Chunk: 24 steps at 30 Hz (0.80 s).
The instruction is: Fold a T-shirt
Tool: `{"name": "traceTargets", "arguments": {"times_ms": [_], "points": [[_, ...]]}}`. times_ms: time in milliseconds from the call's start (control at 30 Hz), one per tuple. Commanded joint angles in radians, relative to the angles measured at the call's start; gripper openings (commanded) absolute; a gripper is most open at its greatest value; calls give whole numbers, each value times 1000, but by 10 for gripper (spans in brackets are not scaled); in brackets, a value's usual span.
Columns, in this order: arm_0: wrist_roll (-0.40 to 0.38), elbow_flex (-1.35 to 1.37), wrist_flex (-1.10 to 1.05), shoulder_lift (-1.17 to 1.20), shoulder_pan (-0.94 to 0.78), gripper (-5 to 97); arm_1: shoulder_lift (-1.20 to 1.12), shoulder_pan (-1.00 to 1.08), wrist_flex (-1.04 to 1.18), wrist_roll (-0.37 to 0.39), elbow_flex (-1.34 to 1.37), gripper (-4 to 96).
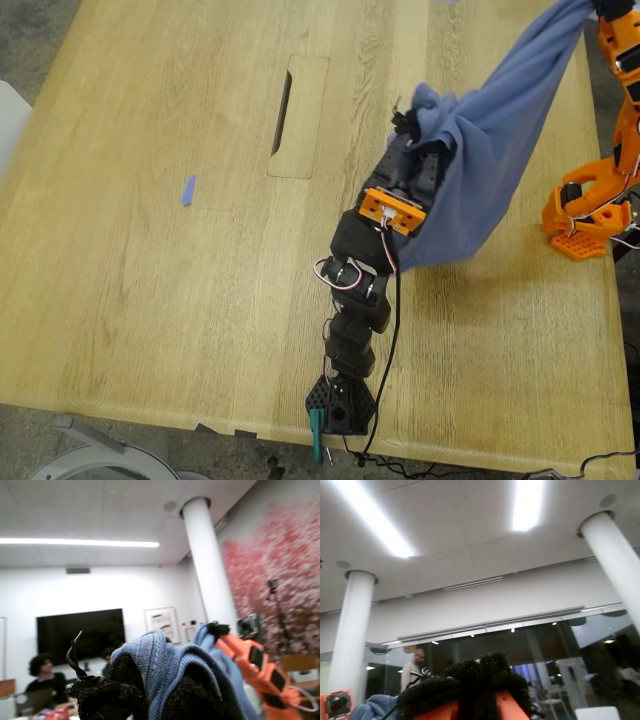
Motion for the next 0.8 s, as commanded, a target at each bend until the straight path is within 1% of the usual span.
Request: {"name": "traceTargets", "arguments": {"times_ms": [0, 200, 367, 767], "points": [[-18, -6, -41, 89, 104, -2, 3, -55, 5, -11, -17, 0], [-18, -6, 8, 87, 219, -2, -3, -172, 37, -21, 11, 0], [-15, -6, 98, 107, 328, -2, -3, -249, 103, -28, 3, 0], [-34, -6, 313, 192, 383, -2, 23, -215, 293, -31, -94, 0]]}}
